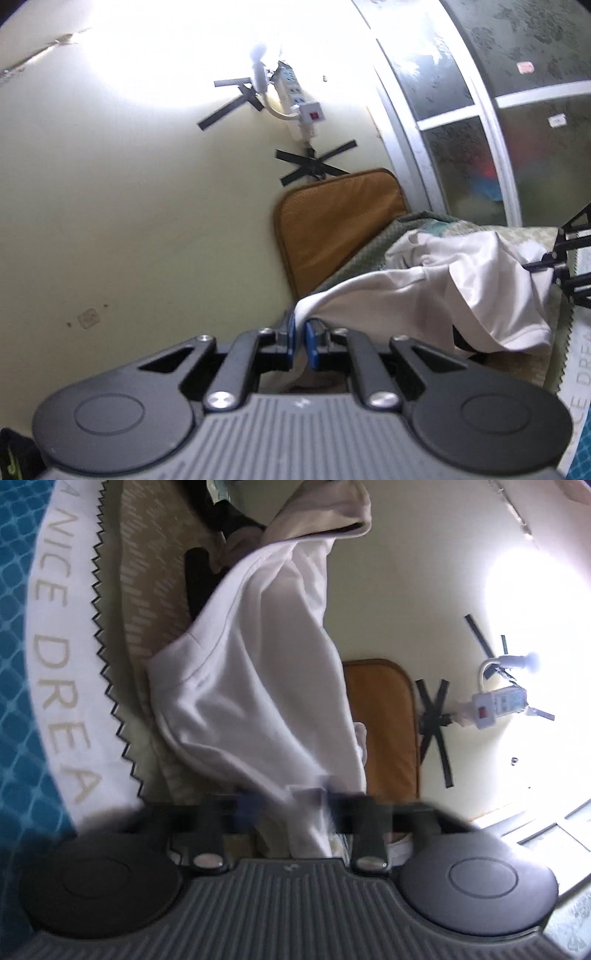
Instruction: Fold small clothes
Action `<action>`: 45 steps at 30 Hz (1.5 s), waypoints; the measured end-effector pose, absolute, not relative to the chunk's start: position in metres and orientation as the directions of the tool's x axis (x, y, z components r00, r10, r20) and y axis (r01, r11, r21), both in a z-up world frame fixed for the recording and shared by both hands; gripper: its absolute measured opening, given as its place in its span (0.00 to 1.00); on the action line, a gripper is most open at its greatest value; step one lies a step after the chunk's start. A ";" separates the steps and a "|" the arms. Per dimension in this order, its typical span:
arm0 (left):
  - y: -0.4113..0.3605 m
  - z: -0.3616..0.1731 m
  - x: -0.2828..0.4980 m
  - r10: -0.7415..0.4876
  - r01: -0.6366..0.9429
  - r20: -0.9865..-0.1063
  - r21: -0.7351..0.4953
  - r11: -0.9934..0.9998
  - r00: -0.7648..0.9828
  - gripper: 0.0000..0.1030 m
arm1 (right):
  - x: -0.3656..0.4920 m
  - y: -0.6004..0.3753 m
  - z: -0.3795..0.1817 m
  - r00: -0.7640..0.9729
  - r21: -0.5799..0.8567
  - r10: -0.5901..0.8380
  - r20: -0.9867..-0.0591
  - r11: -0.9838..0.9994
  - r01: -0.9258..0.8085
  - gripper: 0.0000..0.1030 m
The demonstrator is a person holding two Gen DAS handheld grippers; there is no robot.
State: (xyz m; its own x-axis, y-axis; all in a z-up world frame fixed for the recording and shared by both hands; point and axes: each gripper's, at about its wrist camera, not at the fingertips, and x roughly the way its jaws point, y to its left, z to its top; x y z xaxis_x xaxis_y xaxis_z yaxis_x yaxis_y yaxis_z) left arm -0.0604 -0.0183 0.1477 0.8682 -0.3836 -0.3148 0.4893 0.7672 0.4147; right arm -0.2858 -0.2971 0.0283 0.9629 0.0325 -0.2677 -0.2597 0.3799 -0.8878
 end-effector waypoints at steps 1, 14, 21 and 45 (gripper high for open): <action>-0.017 0.152 -0.064 -0.380 0.479 -0.303 0.407 0.778 0.874 0.07 | -0.286 -0.298 0.045 0.971 -0.865 0.037 -0.238 0.446 -0.229 0.05; 0.021 0.289 -0.132 -0.260 0.236 0.073 0.236 0.943 0.963 0.05 | -0.303 -0.340 0.339 0.986 -0.300 0.023 0.166 0.954 0.028 0.05; 0.061 0.372 -0.196 -0.099 0.076 0.280 0.093 0.993 0.955 0.05 | -0.346 -0.323 0.440 0.948 -0.302 0.065 0.313 0.953 0.034 0.05; 0.040 0.368 -0.150 0.074 -0.097 0.226 0.095 0.991 0.971 0.04 | -0.280 -0.326 0.395 0.984 -0.248 0.149 0.095 0.961 -0.122 0.05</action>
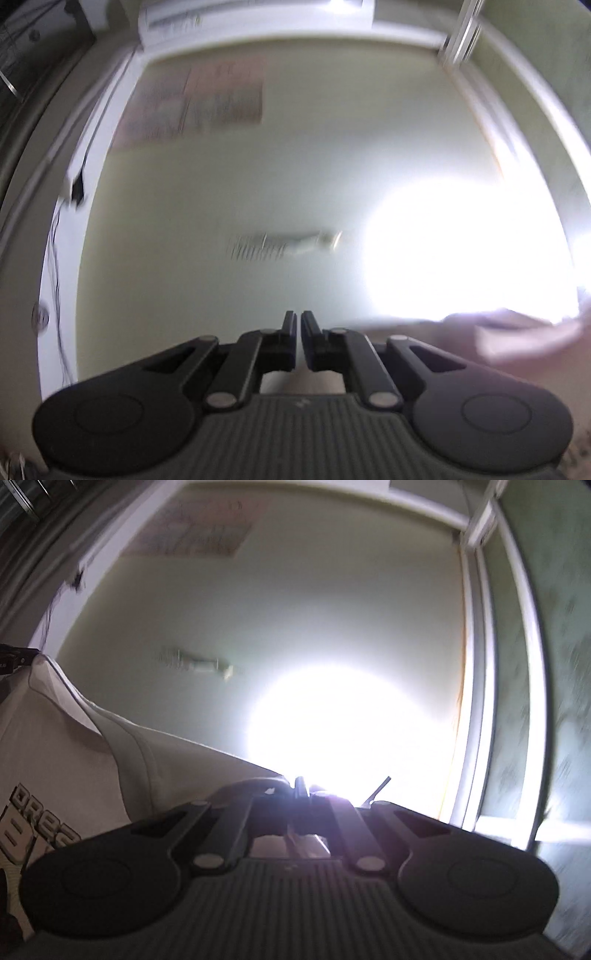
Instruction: Fold small clothes
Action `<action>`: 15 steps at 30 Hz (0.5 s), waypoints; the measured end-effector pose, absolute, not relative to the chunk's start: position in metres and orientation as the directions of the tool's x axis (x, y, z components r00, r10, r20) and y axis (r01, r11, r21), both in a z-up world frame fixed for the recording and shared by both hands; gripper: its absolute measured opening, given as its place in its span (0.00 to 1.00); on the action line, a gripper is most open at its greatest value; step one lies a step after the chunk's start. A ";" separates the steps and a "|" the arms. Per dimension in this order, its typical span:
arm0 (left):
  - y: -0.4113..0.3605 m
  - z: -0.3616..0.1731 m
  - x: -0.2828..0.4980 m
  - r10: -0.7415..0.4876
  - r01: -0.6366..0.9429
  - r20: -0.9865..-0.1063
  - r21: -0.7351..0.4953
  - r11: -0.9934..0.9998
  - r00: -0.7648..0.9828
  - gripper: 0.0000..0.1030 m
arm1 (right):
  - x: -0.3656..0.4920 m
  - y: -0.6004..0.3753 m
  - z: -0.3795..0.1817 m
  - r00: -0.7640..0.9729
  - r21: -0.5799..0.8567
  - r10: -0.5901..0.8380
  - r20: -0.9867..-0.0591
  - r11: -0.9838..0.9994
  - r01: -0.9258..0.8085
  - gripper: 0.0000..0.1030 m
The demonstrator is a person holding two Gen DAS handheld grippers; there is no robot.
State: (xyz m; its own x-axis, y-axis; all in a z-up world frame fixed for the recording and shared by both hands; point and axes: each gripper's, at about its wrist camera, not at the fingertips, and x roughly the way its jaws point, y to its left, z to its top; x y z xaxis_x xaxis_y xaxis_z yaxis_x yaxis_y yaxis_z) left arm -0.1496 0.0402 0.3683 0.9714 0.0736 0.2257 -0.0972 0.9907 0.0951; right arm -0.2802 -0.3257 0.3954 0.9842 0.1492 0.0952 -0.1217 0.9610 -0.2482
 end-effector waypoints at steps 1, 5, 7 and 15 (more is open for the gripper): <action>0.039 0.355 -0.127 0.100 -0.120 0.193 0.095 0.988 0.976 0.04 | -0.255 -0.325 0.379 0.989 -0.239 0.145 0.043 0.962 -0.131 0.05; 0.037 0.294 -0.023 0.075 -0.071 -0.074 0.057 0.996 0.994 0.04 | -0.142 -0.313 0.300 0.979 -0.195 0.135 -0.156 0.967 -0.164 0.05; 0.030 0.249 0.026 0.085 -0.070 -0.194 0.082 0.994 0.977 0.08 | -0.077 -0.297 0.243 0.959 -0.211 0.111 -0.261 0.963 -0.169 0.06; 0.043 0.086 0.085 0.024 0.122 -0.646 0.180 0.976 0.763 0.38 | 0.042 -0.316 0.063 0.741 -0.196 0.001 -0.672 0.964 -0.178 0.28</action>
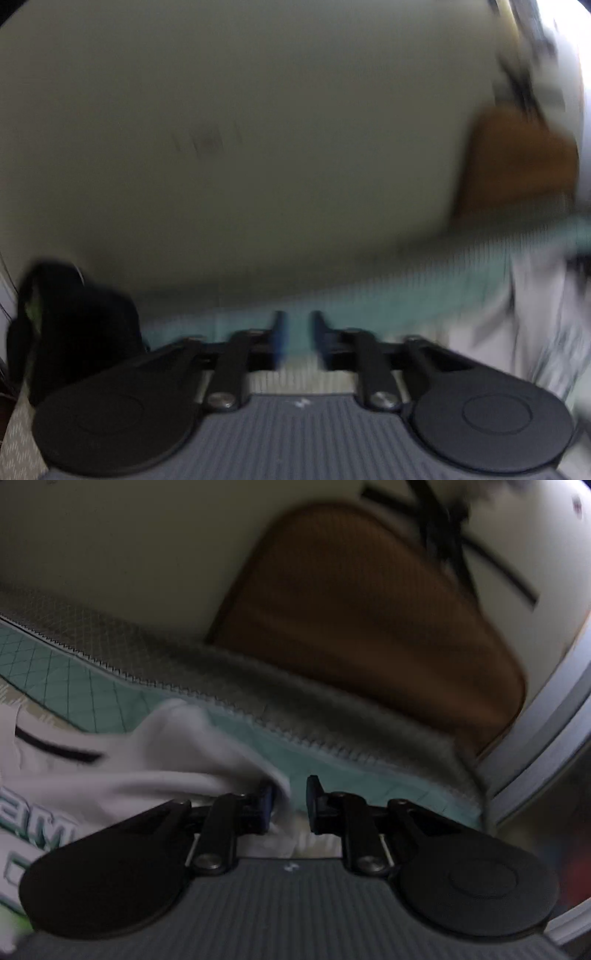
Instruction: Fold small clothes
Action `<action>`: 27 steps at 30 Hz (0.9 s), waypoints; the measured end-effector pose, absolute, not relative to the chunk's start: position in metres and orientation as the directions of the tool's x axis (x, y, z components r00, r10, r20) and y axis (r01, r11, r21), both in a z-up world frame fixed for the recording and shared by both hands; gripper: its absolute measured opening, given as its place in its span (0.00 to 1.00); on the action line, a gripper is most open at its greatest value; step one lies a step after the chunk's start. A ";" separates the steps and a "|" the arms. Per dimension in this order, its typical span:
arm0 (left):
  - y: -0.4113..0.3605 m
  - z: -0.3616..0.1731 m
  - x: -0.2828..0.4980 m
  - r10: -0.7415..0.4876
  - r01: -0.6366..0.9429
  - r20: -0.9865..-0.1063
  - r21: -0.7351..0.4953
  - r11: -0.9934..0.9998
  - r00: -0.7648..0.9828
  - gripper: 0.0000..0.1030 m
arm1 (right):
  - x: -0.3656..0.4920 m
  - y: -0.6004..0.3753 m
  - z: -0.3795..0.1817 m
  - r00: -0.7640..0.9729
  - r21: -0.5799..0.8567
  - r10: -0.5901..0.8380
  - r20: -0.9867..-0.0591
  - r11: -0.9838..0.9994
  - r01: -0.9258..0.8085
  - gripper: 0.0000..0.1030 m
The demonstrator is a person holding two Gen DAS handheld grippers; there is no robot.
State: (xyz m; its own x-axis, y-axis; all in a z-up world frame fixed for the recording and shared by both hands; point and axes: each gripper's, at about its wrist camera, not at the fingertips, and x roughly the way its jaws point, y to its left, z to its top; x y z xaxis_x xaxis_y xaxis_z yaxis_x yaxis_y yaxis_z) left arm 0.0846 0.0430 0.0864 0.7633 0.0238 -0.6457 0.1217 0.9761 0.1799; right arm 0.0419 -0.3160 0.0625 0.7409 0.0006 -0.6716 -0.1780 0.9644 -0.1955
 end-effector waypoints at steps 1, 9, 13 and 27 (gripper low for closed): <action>0.046 0.074 0.081 0.007 0.154 -0.677 0.178 0.972 0.736 0.56 | 0.040 -0.328 0.068 0.734 -0.123 0.050 -0.678 0.976 -0.180 0.34; 0.054 0.015 0.044 -0.039 0.275 -0.805 0.157 0.949 0.592 0.72 | -0.012 -0.359 0.069 0.685 0.174 0.230 -0.692 0.973 -0.152 0.61; 0.056 0.020 0.035 -0.124 0.295 -0.817 0.058 0.954 0.563 0.27 | -0.044 -0.353 0.077 0.667 0.216 0.299 -0.682 0.954 -0.207 0.61; 0.043 0.045 0.069 0.061 0.123 -0.753 0.187 0.975 0.655 0.05 | -0.078 -0.378 0.098 0.737 -0.419 -0.219 -0.640 0.903 -0.095 0.10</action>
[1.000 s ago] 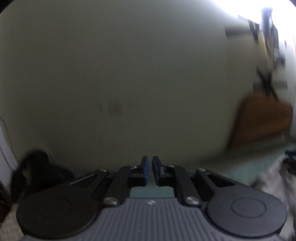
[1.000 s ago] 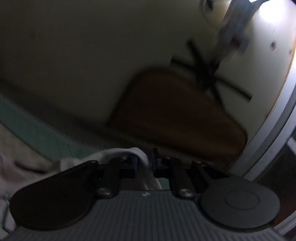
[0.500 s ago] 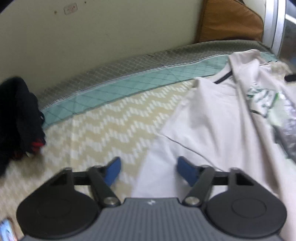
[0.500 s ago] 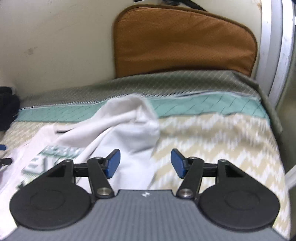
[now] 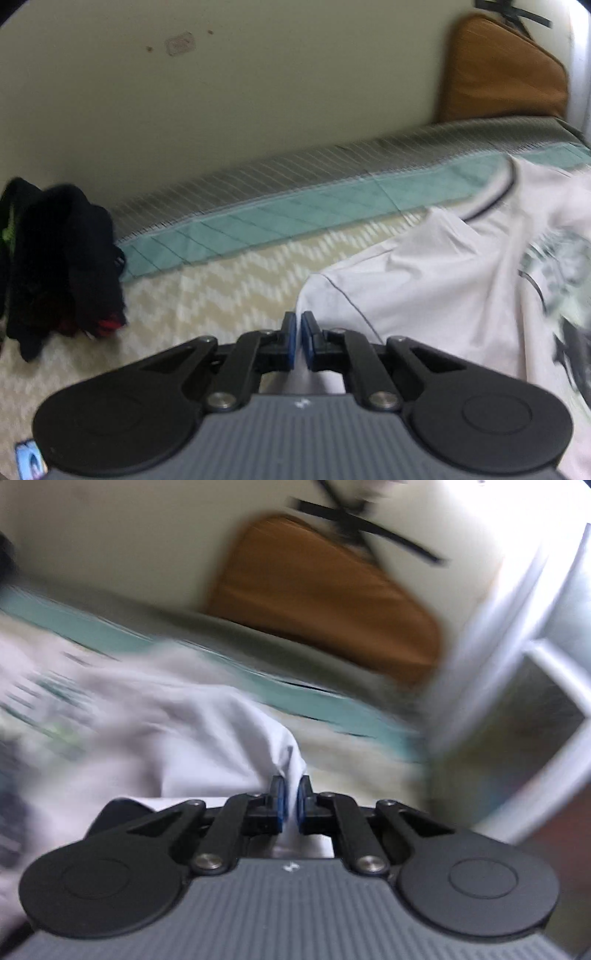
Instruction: Fold small clothes
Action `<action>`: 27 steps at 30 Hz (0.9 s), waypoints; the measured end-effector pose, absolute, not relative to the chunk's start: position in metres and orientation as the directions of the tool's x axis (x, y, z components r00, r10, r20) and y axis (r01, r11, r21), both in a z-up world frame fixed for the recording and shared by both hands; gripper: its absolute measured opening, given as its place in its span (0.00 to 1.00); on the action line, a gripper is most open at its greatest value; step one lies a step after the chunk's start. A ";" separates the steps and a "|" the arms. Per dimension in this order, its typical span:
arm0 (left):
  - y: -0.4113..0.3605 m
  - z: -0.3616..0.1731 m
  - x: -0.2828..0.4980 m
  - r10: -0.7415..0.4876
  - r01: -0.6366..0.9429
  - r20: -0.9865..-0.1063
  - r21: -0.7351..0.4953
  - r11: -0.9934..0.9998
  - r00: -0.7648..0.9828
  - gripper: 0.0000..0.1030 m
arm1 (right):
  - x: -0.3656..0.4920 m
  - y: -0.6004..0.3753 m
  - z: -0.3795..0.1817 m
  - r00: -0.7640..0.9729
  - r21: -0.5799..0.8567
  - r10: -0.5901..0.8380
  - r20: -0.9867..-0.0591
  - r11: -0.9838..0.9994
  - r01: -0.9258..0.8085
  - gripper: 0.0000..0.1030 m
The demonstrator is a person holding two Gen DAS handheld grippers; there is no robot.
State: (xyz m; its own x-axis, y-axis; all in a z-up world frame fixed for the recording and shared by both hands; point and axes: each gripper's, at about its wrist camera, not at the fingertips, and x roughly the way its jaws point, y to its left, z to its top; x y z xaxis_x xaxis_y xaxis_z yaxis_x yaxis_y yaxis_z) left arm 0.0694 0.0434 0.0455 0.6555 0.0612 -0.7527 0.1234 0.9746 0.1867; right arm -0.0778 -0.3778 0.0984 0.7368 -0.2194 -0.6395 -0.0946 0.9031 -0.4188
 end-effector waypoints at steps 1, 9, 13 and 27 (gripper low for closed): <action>0.045 0.046 0.077 0.070 0.113 -0.756 0.188 0.976 0.651 0.05 | -0.070 -0.388 0.092 0.692 -0.417 -0.240 -0.681 0.904 -0.098 0.11; 0.045 0.040 0.093 0.099 0.106 -0.790 0.203 0.973 0.605 0.05 | -0.027 -0.360 0.121 0.788 -0.120 0.052 -0.613 0.980 -0.158 0.51; 0.047 0.039 0.099 0.106 0.067 -0.790 0.183 0.981 0.604 0.04 | 0.028 -0.304 0.096 0.761 -0.073 0.176 -0.625 0.957 -0.281 0.71; 0.020 0.067 0.158 0.129 0.044 -0.741 0.209 0.977 0.659 0.03 | 0.108 -0.294 0.122 0.850 -0.099 0.058 -0.523 0.987 -0.129 0.07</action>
State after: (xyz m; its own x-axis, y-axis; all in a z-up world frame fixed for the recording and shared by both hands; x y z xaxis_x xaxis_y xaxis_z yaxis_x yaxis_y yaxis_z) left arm 0.1583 0.0203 0.0671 0.6594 0.1288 -0.7407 0.0442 0.9769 0.2092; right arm 0.1084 -0.2942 0.1223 0.8501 0.0585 -0.5233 -0.1287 0.9868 -0.0988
